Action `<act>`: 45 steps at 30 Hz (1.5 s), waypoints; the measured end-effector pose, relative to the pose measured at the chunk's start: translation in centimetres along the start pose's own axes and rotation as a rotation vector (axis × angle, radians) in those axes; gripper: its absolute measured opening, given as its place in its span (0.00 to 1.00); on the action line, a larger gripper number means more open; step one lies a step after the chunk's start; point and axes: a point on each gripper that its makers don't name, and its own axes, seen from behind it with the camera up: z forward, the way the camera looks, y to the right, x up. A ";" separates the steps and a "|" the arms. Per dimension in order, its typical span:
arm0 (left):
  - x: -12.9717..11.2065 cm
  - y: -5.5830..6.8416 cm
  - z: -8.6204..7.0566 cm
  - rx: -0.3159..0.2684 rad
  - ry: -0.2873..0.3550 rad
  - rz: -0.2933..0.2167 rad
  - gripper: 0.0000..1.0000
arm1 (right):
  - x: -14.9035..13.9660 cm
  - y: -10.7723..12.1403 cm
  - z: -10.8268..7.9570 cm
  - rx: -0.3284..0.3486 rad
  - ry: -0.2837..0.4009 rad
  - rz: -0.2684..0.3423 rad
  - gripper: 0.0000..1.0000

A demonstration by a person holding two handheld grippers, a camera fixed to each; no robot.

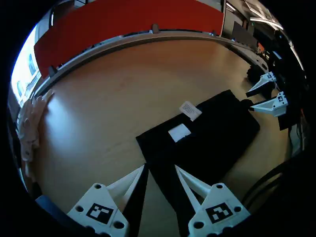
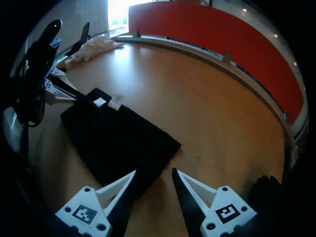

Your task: Fold towel

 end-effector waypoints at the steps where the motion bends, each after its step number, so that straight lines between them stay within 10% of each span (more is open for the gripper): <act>1: 0.1 -0.1 0.0 0.001 0.000 -0.003 0.39 | 0.1 0.2 0.1 -0.005 0.001 0.002 0.65; 7: 1.0 -1.0 0.2 0.022 0.013 -0.007 0.42 | 0.8 1.1 0.5 -0.025 0.010 0.010 0.70; 11: 1.9 -1.6 0.1 0.037 0.029 0.004 0.76 | 1.3 1.9 0.6 -0.041 0.018 0.012 0.70; 17: 2.8 -2.2 -0.2 0.050 0.046 0.004 0.94 | 2.2 2.9 0.7 -0.061 0.031 0.020 0.70; 45: 2.3 -2.8 -2.4 0.069 0.065 0.014 0.94 | 3.9 4.9 0.7 -0.110 0.057 0.002 0.72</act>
